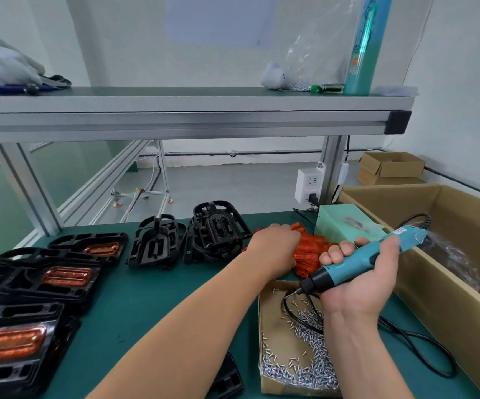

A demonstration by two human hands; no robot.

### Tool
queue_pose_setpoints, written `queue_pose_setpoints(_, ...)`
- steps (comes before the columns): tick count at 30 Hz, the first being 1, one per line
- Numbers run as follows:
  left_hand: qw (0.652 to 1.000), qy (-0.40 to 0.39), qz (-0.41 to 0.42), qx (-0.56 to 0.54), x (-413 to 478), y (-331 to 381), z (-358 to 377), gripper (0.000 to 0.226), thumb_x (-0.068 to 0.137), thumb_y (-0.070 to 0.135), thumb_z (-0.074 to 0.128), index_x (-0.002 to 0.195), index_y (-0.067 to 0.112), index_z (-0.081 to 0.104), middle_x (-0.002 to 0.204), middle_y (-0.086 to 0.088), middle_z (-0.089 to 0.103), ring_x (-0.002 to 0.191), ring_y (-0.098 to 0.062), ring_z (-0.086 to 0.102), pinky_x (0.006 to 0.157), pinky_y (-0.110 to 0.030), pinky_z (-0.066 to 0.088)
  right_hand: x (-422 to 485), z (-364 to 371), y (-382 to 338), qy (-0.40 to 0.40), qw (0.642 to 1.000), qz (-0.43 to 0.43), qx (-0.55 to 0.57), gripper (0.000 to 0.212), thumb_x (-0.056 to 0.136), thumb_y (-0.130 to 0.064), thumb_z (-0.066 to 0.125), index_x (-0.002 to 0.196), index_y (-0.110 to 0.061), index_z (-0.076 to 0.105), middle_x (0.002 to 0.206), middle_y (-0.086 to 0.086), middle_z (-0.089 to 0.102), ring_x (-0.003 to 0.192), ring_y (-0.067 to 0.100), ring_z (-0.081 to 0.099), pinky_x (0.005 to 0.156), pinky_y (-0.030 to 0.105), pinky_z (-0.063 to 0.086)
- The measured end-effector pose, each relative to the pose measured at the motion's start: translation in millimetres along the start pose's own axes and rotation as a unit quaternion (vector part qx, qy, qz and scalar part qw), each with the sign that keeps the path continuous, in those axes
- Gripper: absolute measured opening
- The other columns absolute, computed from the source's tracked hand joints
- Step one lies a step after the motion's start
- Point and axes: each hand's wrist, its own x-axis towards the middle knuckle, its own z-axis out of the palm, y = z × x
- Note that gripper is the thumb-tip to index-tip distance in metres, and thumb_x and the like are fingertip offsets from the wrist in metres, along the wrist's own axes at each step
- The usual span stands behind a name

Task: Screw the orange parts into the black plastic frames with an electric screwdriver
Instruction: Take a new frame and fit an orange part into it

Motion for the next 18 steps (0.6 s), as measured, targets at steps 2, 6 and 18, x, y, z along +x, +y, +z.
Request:
queue_pose_setpoints(2, 1.000, 0.015, -0.001, -0.002, -1.2, 0.0, 2.9, 0.035, 0.091, 0.026, 0.073, 0.122, 0.014, 0.063, 0.116, -0.011, 0.062, 0.112, -0.032, 0.058, 0.083, -0.043, 0.050, 1.0, 1.4, -1.0, -0.009, 1.000, -0.012, 0.026, 0.042, 0.104, -0.062, 0.054, 0.090, -0.023, 0.057, 0.078, 0.002, 0.048, 0.064, 0.017, 0.046, 0.060, 0.033, 0.042)
queue_pose_setpoints(6, 0.999, 0.030, -0.016, -0.016, -9.0, -2.4, 0.5, 0.024, 0.099, 0.023, 0.060, 0.120, 0.013, 0.066, 0.115, -0.012, 0.065, 0.110, -0.035, 0.061, 0.086, -0.046, 0.055, 2.5, -2.9, -1.2, -0.005, 1.000, -0.010, 0.017, 0.041, 0.103, -0.063, 0.056, 0.091, -0.023, 0.058, 0.078, 0.000, 0.051, 0.067, 0.018, 0.046, 0.064, 0.034, 0.041)
queue_pose_setpoints(18, 0.908, 0.012, -0.130, -0.397, -136.2, -31.1, -45.7, 0.021, 0.095, 0.021, 0.059, 0.097, 0.032, 0.077, 0.082, 0.007, 0.076, 0.071, -0.008, 0.070, 0.066, -0.026, 0.053, -9.2, 3.0, 7.1, -0.023, 0.999, -0.028, 0.027, 0.042, 0.102, -0.059, 0.058, 0.086, -0.020, 0.058, 0.071, 0.000, 0.049, 0.058, 0.016, 0.045, 0.056, 0.027, 0.041)
